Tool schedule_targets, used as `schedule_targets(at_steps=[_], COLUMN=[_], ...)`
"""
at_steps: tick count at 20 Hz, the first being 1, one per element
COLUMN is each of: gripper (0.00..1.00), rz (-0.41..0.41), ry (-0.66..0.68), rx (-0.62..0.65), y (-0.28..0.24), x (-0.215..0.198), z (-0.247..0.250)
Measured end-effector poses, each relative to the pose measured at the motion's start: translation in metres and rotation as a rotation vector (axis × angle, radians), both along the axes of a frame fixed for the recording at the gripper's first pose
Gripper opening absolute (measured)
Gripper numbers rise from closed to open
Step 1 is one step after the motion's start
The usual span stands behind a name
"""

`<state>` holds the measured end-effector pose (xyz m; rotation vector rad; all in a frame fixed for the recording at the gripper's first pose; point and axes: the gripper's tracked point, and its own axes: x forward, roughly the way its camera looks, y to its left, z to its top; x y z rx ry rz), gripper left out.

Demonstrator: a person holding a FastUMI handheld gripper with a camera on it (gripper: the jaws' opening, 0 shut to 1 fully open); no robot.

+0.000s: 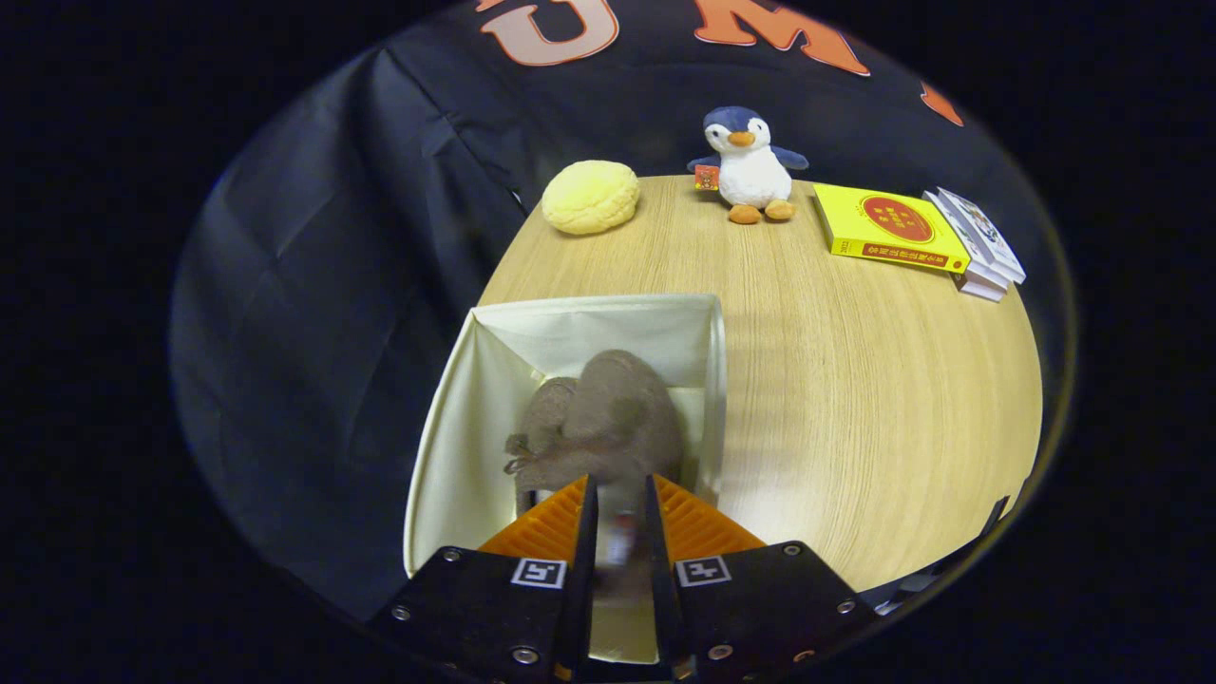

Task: Open the storage box then place both shoes into the box .Put the left shoe in first, then the right shoe, with the right side of both shoes facing outward in a uniform manner.

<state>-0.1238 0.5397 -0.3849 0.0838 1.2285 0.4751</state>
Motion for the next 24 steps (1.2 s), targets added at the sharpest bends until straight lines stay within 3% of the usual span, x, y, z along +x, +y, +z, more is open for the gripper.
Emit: schedule_targets(at_steps=[5, 10, 13, 24], gripper=[0.41, 0.61, 0.67, 0.88], rz=[0.000, -0.020, -0.058, -0.251], ry=[-0.109, -0.345, -0.534, -1.040], rx=[0.106, 0.130, 0.074, 0.147], y=[-0.018, -0.070, -0.118, -0.268], x=[0.026, 0.070, 0.105, 0.166], z=[0.057, 0.121, 0.151, 0.302])
